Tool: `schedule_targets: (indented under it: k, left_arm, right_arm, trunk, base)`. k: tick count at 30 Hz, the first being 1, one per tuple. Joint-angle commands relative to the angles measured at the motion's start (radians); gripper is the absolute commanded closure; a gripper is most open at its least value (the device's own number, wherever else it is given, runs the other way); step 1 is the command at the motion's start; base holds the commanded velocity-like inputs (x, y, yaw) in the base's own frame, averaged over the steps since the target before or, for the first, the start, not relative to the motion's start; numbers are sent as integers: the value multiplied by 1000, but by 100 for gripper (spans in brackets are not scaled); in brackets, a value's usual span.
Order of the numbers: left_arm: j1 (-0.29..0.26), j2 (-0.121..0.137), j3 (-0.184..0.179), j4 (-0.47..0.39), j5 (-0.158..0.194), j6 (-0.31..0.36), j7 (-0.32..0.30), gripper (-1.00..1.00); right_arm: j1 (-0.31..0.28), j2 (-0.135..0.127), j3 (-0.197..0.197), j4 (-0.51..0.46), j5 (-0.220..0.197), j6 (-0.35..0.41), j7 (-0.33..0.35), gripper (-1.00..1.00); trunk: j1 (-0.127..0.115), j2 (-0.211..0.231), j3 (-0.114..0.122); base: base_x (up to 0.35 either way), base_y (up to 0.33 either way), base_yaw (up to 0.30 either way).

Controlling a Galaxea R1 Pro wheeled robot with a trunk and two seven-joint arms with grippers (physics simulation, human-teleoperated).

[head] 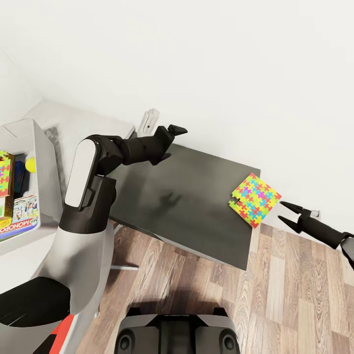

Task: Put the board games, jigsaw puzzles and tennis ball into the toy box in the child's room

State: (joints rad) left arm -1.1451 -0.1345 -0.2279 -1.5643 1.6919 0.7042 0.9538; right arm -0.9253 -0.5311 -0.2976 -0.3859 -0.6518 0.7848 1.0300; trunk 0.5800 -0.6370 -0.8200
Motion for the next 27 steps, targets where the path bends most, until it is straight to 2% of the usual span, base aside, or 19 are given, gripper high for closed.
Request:
schedule_targets:
  k: [1, 19, 27]
  left_arm:
    - [-1, 0, 1, -1, 8, 1, 9, -100]
    - [-1, 0, 1, -1, 8, 1, 9, -100]
    - [-1, 0, 1, 0, 8, 1, 9, -100]
  right_arm:
    - [0, 2, -2, 0, -1, 4, 9, -100]
    - [0, 11, 0, -1, 0, 2, 38, -100]
    - [0, 11, 1, -1, 0, 2, 38, -100]
  trunk:
    - [0, -1, -1]
    - [0, -1, -1]
    - [0, -1, -1]
  base:
    - [0, 0, 0]
    - [0, 0, 3]
    - [0, 0, 143]
